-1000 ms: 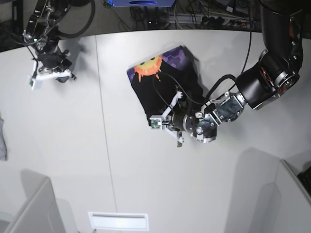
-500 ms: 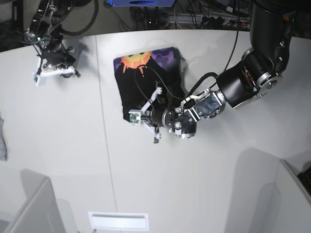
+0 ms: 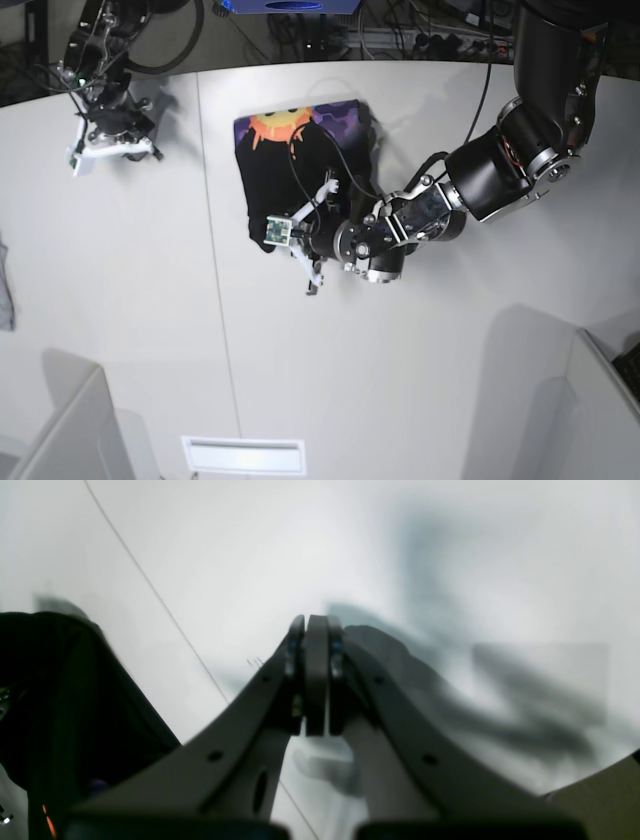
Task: Fold the T-shirt properly
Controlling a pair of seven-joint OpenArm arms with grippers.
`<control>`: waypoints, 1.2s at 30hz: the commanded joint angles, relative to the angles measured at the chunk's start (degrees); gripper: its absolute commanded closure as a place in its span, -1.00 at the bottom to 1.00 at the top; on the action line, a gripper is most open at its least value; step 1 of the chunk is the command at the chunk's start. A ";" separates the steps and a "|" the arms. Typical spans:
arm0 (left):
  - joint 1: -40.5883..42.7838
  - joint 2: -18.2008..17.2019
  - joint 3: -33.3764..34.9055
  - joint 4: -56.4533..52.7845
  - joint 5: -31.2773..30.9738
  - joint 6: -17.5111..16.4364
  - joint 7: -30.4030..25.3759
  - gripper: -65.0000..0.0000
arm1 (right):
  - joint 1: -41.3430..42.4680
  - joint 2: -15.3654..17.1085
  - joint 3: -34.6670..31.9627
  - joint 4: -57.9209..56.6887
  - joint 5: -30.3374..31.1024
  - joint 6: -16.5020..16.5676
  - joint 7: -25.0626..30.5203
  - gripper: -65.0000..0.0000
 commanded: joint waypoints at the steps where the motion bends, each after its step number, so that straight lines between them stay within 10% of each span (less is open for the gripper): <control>1: -1.24 0.09 -0.21 0.27 0.85 -0.03 -0.59 1.00 | 0.08 0.32 0.01 0.79 0.46 0.18 0.94 1.00; 12: -5.28 5.10 3.31 -7.55 0.85 -0.03 -9.12 1.00 | -0.71 0.32 -3.41 0.79 0.38 0.18 1.20 1.00; 36: -6.16 6.77 -0.56 -8.52 0.41 -0.03 -9.30 0.81 | -0.71 0.23 -3.94 0.79 0.38 0.18 1.20 1.00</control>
